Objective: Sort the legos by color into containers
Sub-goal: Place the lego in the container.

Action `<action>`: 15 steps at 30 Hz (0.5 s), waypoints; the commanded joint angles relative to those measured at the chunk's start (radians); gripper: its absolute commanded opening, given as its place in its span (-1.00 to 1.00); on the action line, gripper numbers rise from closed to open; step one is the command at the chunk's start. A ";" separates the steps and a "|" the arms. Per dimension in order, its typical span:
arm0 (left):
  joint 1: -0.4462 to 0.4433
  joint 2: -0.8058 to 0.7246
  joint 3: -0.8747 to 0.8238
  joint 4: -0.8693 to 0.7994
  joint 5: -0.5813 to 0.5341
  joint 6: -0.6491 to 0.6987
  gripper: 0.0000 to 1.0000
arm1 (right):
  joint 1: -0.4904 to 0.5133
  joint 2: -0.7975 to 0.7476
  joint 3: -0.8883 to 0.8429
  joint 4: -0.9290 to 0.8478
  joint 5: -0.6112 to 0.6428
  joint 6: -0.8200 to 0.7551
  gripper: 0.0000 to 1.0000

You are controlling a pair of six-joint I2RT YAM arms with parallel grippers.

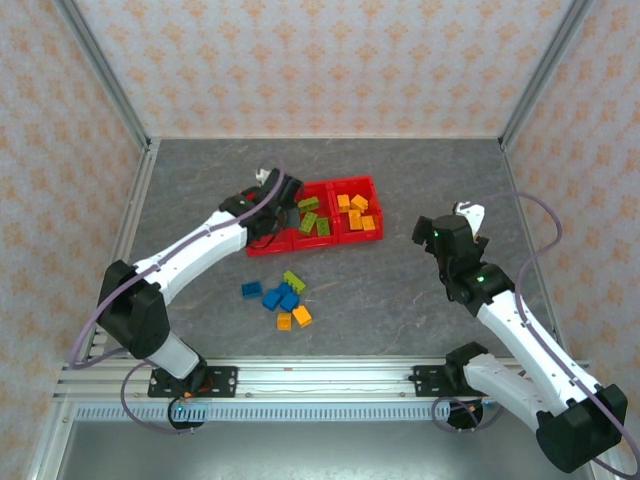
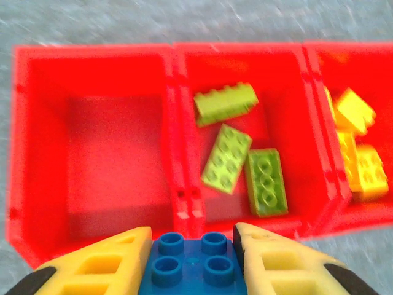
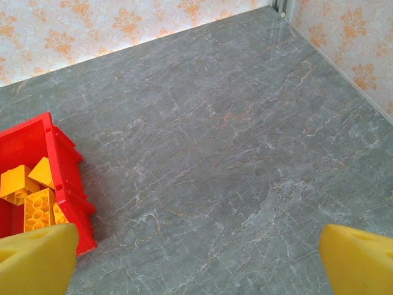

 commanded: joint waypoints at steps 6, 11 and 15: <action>0.148 0.148 0.087 0.005 0.008 0.025 -0.34 | -0.005 -0.024 -0.009 -0.018 0.041 0.013 1.00; 0.153 0.212 0.120 0.002 0.030 0.054 -0.23 | -0.005 -0.032 -0.012 -0.026 0.051 0.002 1.00; 0.163 0.212 0.100 0.015 0.045 0.052 -0.12 | -0.005 -0.031 -0.008 -0.026 0.050 0.001 1.00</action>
